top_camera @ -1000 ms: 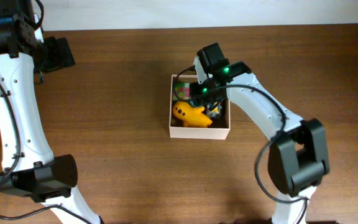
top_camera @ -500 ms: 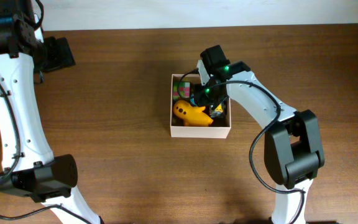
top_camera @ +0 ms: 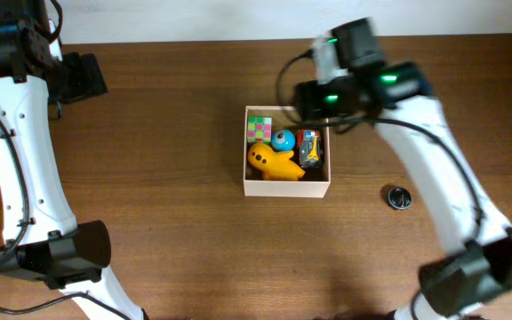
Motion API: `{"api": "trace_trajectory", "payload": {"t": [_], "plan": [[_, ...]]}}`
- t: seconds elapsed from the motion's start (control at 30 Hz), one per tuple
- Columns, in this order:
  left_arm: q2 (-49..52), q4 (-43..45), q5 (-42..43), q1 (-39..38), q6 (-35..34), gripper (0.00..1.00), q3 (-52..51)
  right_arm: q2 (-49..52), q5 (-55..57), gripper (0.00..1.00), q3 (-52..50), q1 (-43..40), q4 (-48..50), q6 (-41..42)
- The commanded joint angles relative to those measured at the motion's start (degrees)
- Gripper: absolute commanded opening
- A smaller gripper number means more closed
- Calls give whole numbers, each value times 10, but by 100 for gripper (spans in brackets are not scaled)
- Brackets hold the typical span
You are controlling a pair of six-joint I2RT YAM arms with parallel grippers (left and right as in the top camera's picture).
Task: Pack container
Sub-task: 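Carry the blue ball into the box and release it, then lower the right gripper onto the black wheel and grasp it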
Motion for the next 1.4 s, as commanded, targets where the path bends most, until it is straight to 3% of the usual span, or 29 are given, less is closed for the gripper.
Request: {"api": "trace_trajectory", "payload": {"t": [0.0, 0.23, 0.43, 0.87, 1.27, 1.37], "plan": [[0, 1, -4, 3, 5, 99, 5, 5, 52, 80, -4, -62, -43, 25], [0, 1, -4, 3, 5, 99, 5, 9, 52, 84, -98, -195, -84, 76], [0, 1, -4, 3, 5, 99, 5, 9, 43, 85, -211, -253, -71, 89], [0, 1, -4, 3, 5, 99, 5, 11, 57, 89, -387, -265, 98, 90], [0, 1, -4, 3, 5, 99, 5, 17, 61, 87, -411, -266, 143, 90], [0, 1, -4, 3, 5, 99, 5, 21, 60, 83, -421, -266, 153, 92]]}}
